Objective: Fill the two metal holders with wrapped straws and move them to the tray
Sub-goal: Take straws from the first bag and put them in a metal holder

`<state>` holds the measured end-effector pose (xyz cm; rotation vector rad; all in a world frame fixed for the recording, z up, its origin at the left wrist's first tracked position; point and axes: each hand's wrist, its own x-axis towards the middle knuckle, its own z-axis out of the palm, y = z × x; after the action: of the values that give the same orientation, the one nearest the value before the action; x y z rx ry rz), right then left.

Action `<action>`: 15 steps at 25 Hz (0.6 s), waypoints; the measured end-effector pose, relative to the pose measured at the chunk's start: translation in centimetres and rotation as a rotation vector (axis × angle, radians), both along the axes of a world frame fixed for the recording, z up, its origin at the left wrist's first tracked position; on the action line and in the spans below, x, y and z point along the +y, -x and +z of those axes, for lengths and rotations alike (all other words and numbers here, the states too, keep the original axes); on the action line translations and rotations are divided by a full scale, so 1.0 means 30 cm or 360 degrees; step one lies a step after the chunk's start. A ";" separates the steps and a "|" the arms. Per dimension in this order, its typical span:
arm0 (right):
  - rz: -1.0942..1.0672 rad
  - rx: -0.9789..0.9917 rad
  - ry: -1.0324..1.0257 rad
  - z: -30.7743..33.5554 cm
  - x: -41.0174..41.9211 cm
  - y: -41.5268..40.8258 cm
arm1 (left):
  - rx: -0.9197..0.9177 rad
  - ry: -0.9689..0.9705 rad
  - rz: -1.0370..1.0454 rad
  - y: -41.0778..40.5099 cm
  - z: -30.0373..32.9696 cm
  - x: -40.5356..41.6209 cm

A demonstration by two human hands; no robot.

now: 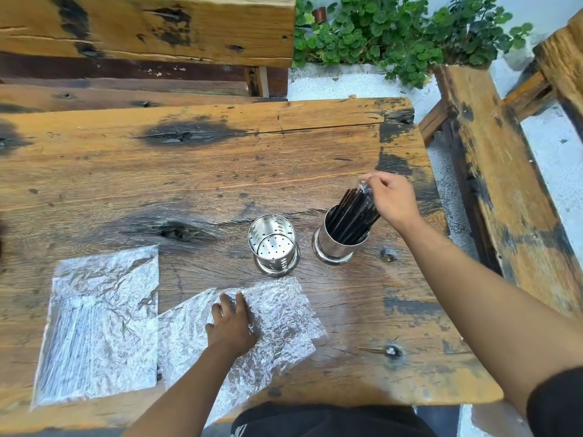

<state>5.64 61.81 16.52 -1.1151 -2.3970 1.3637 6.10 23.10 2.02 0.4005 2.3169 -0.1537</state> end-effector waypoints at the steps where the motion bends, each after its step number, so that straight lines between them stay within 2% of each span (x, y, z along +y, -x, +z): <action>1: 0.0013 -0.0100 -0.0006 -0.004 0.003 0.005 | -0.0002 -0.0001 -0.0001 0.001 0.003 0.001; 3: -0.0018 -0.0243 -0.0002 0.002 0.001 0.002 | -0.0004 0.0002 -0.0006 0.000 0.006 0.005; 6: -0.0120 -0.0201 0.0025 0.041 -0.004 -0.029 | 0.0005 -0.0001 -0.0006 0.000 0.013 0.008; 8: -0.0356 -0.0010 -0.0040 0.041 -0.011 -0.080 | 0.0020 -0.0011 0.0009 -0.007 0.018 0.004; 10: -0.0743 0.0178 -0.0105 -0.005 -0.041 -0.153 | 0.0037 -0.0021 0.0024 -0.016 0.022 0.001; 12: -0.1018 0.0141 -0.0044 -0.092 -0.126 -0.255 | 0.0053 -0.0038 0.0035 -0.025 0.021 0.004; 13: -0.1023 0.0034 -0.0006 -0.141 -0.188 -0.305 | 0.0074 -0.0048 0.0030 -0.030 0.020 0.008; 15: -0.0749 -0.0196 0.0015 -0.241 -0.335 -0.393 | 0.0115 -0.0075 0.0029 -0.045 0.016 0.011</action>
<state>17.42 51.78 9.30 -1.6733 -2.0124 1.1722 7.44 23.44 2.51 0.4032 2.3981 -0.1067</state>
